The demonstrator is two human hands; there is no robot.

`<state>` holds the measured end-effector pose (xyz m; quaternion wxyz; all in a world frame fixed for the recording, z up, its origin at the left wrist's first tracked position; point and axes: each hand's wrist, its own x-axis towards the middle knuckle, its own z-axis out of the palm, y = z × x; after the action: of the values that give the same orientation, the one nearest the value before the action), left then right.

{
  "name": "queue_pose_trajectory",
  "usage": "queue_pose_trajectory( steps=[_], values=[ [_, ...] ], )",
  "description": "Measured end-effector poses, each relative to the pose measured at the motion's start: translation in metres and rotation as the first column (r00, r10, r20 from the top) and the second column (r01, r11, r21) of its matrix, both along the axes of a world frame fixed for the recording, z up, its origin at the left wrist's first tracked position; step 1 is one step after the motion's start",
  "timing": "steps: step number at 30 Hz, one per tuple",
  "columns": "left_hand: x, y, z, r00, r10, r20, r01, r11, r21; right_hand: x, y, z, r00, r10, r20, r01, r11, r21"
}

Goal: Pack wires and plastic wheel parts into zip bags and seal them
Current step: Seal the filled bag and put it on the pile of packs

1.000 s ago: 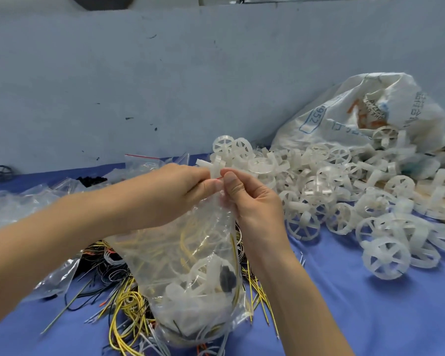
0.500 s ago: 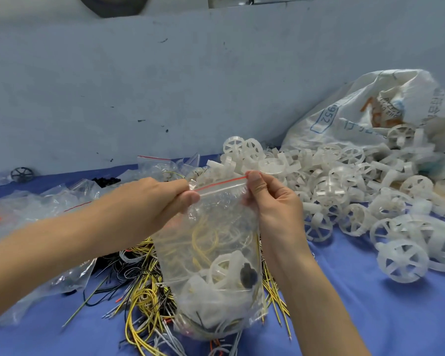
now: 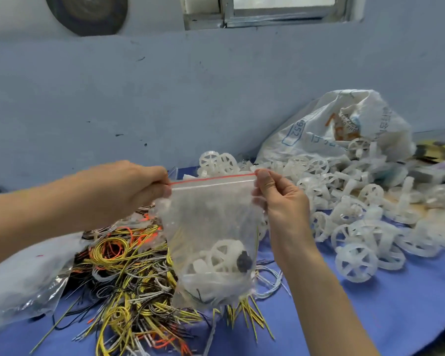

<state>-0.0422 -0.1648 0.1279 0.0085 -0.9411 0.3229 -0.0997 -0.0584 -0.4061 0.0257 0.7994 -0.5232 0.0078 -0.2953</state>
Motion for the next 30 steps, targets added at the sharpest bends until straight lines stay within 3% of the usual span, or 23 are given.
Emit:
queue_pose_trajectory(
  steps=[7, 12, 15, 17, 21, 30],
  values=[
    [0.077, -0.166, 0.052, 0.992, -0.022, 0.122, 0.038, 0.991, -0.128, 0.014, -0.132, 0.065, 0.947, -0.319, -0.028, 0.303, 0.922, -0.241],
    [0.11, -0.265, 0.067, 0.878, 0.071, 0.473, 0.08, 0.953, -0.291, 0.015, -0.203, 0.11, 0.82, -0.559, 0.124, 0.563, 0.748, -0.352],
    [0.123, -0.288, 0.031, 0.791, 0.017, 0.611, 0.176, 0.951, -0.255, 0.013, -0.216, 0.079, 0.736, -0.643, 0.211, 0.661, 0.617, -0.427],
    [0.132, -0.292, -0.016, 0.812, -0.053, 0.581, 0.176, 0.972, -0.157, 0.015, -0.215, 0.034, 0.748, -0.645, 0.156, 0.599, 0.556, -0.576],
    [0.14, -0.291, -0.112, 0.881, -0.148, 0.448, 0.185, 0.982, -0.041, 0.015, -0.208, -0.054, 0.817, -0.558, -0.146, 0.212, 0.527, -0.823],
    [0.147, -0.274, -0.158, 0.893, -0.146, 0.425, 0.192, 0.979, -0.067, 0.001, -0.194, -0.069, 0.783, -0.612, -0.115, 0.024, 0.214, -0.976]
  ],
)
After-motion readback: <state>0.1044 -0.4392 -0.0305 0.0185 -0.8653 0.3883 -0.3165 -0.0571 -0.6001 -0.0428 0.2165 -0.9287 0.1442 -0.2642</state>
